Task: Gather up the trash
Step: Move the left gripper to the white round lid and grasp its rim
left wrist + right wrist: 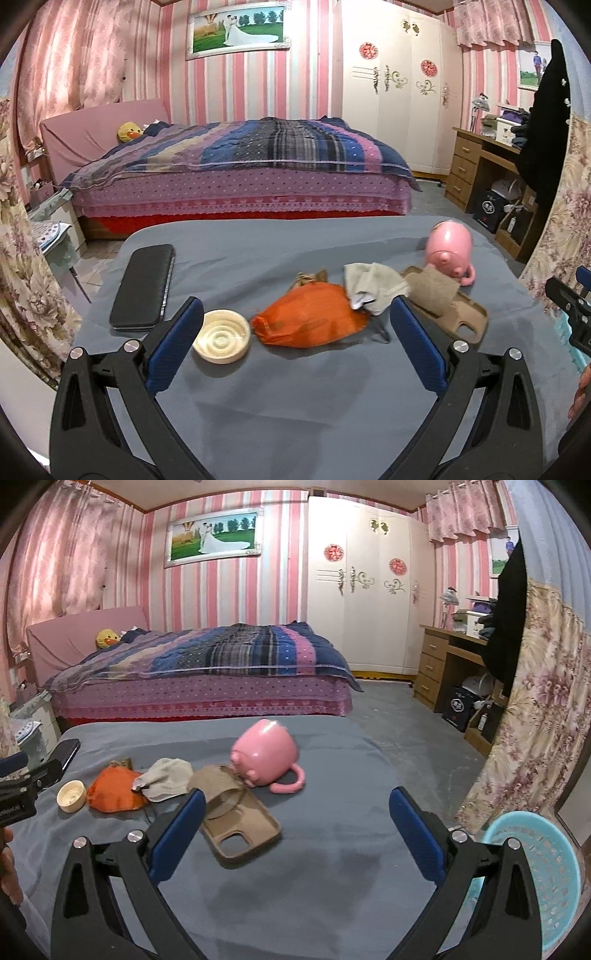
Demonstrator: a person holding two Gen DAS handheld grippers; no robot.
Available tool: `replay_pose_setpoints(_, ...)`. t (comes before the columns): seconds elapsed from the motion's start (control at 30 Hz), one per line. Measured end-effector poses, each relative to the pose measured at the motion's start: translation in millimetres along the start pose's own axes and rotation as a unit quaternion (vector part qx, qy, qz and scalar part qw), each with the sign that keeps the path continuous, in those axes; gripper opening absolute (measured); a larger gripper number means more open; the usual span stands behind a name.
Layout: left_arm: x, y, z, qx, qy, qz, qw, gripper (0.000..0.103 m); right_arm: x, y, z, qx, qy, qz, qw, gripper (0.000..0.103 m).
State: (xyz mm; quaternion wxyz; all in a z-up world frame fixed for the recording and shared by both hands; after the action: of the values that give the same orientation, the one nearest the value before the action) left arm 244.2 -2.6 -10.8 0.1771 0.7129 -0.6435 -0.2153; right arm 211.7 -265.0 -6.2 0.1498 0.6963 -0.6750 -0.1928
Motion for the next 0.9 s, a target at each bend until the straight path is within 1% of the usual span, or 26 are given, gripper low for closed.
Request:
replay_pose_setpoints(0.1, -10, -6, 2, -0.005, 0.001, -0.012, 0.9999, 0.097, -1, -7, 8, -0.007, 0.005, 0.003, 1.0, 0.097)
replay_pose_setpoints(0.23, -18, -15, 6, -0.014, 0.007, -0.019, 0.9997, 0.097, 6, -11, 18, -0.019, -0.01, -0.001, 1.0, 0.097)
replay_pose_setpoints(0.4, -22, -23, 13, -0.023, 0.001, -0.029, 0.9993, 0.097, 10, -9, 18, -0.009, -0.007, 0.011, 1.0, 0.097)
replay_pose_setpoints(0.53, -25, -31, 19, -0.032, -0.004, -0.036, 0.9988, 0.097, 12, -12, 19, -0.01, -0.01, 0.008, 1.0, 0.097)
replay_pose_setpoints(0.7, -41, -47, 31, -0.053, -0.008, -0.055, 0.997, 0.097, 8, -20, 25, -0.013, -0.004, 0.006, 1.0, 0.097)
replay_pose_setpoints(0.9, -59, -68, 48, -0.082, 0.001, -0.07, 0.9941, 0.097, 9, -32, 31, -0.023, -0.009, 0.003, 1.0, 0.097)
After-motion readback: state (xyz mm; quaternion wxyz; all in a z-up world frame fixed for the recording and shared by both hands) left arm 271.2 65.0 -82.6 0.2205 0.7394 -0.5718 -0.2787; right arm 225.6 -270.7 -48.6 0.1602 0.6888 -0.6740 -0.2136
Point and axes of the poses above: each gripper's, at about its wrist camera, not at the fingertips, and y roughly against the way its jaws point, x to its right, z to its underside, the point moved 6 cm from there along -y, roughly the way its jaws point, and after that the axes turned 7 degrees about -z, right-handed, at the moved point
